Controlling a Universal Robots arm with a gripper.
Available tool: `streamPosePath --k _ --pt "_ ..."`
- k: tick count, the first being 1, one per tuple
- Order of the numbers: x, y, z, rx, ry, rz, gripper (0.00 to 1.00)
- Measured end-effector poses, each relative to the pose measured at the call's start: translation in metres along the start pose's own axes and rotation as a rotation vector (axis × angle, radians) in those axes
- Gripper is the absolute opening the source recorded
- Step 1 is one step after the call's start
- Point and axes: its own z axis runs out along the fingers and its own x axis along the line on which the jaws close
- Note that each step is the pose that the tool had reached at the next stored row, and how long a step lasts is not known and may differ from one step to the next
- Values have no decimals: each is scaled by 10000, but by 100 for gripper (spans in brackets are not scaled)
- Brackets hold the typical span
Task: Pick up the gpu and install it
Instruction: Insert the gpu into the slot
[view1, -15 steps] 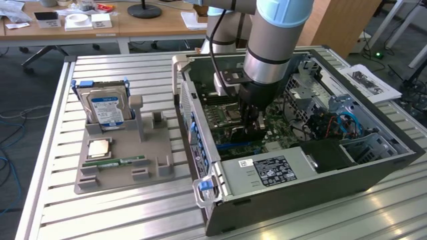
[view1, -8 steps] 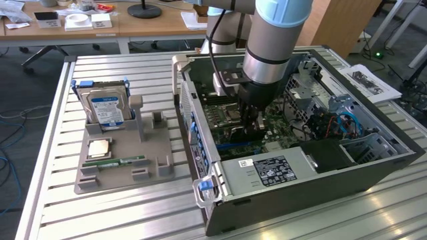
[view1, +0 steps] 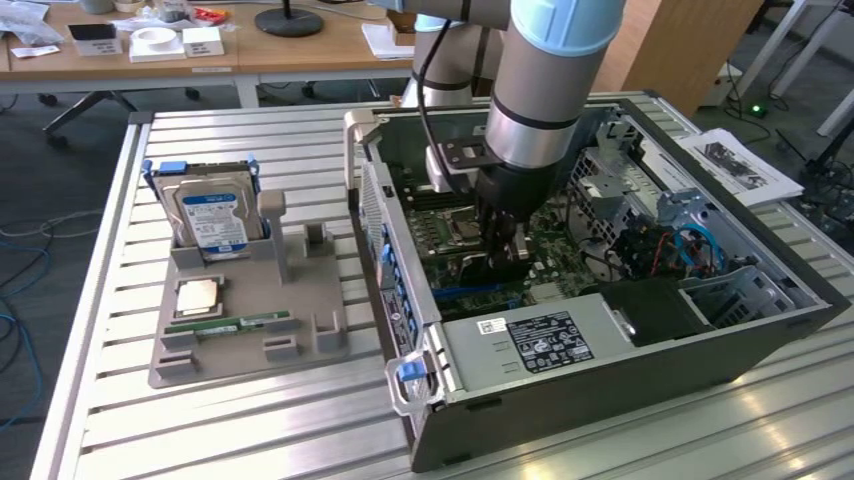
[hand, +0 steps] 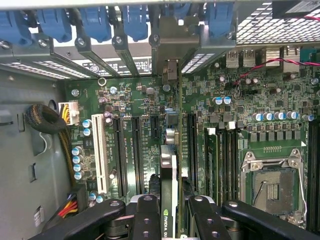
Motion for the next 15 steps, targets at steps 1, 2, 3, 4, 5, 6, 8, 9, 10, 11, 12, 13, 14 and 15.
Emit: streamPosePath --k 1,2,3,4,5,6,8,9,10,11,12,13,14,15 --pt "0 0 1 -1 3 2 27" --pt "0 0 1 -1 4 2 27" --pt "0 -1 2 -2 4 1 27" --pt "0 -1 5 -1 2 0 27" --pt "0 -2 6 -1 2 0 27" --pt "0 -2 6 -1 2 0 27" --pt "0 -2 6 -1 2 0 27" --pt "0 -2 6 -1 3 0 27" --pt "0 -2 7 -1 2 0 27" --pt "0 -2 12 0 -1 0 27" --pt "0 -2 17 2 -3 0 27" --pt "0 -2 18 1 2 0 27" --pt "0 -2 18 0 2 0 27" --pt "1 -2 17 0 2 0 27"
